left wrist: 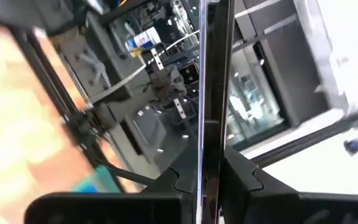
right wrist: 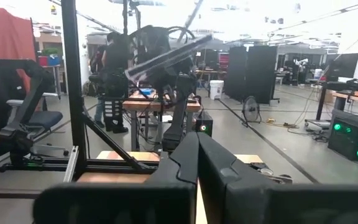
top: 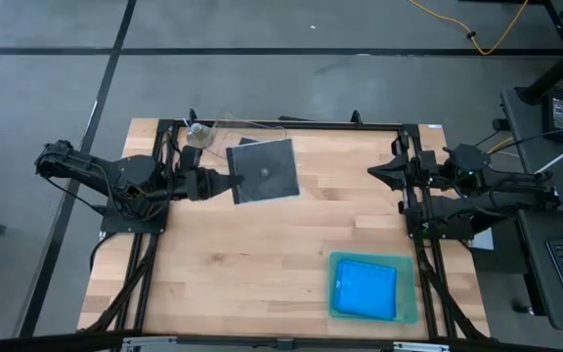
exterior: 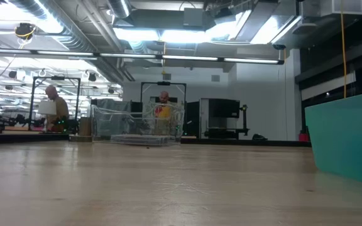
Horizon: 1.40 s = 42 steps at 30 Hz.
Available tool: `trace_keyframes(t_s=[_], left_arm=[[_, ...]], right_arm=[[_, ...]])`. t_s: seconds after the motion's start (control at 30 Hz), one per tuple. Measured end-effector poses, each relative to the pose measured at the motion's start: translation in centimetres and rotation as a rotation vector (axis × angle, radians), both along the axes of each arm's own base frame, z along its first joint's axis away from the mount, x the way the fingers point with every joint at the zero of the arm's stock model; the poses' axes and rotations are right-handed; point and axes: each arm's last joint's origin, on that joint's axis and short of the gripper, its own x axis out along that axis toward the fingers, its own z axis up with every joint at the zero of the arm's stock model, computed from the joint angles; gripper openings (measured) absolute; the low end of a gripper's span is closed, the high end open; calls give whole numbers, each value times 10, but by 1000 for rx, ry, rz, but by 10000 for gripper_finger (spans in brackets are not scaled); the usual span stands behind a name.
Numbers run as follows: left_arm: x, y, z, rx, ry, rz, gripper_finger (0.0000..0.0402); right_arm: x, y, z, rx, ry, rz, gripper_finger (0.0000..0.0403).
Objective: Pick & place jewel cases by type
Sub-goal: Put the black cd case into the transparent bin
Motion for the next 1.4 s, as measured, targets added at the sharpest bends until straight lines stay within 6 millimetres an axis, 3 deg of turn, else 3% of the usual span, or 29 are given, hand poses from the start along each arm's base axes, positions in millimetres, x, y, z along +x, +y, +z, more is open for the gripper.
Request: trace_keyframes(t_s=[0.2,0.33,0.53,1.0,1.4], left_arm=[[0,-2,-1,-318,-28,-97,27],[0,-5,-2,-359,-15,-202,27],[1,-5,-7,-408,29,-199,27],[1,-3,-10,-298,68,-142,27],[3,24,-8,-103,76,-79,27]], right_arm=[[0,1,0,-14,1,46,7],[0,2,-1,-14,10,50,7],[0,2,-2,-14,19,51,7],[0,2,-2,-14,18,51,7],[0,2,-1,-14,14,51,7]])
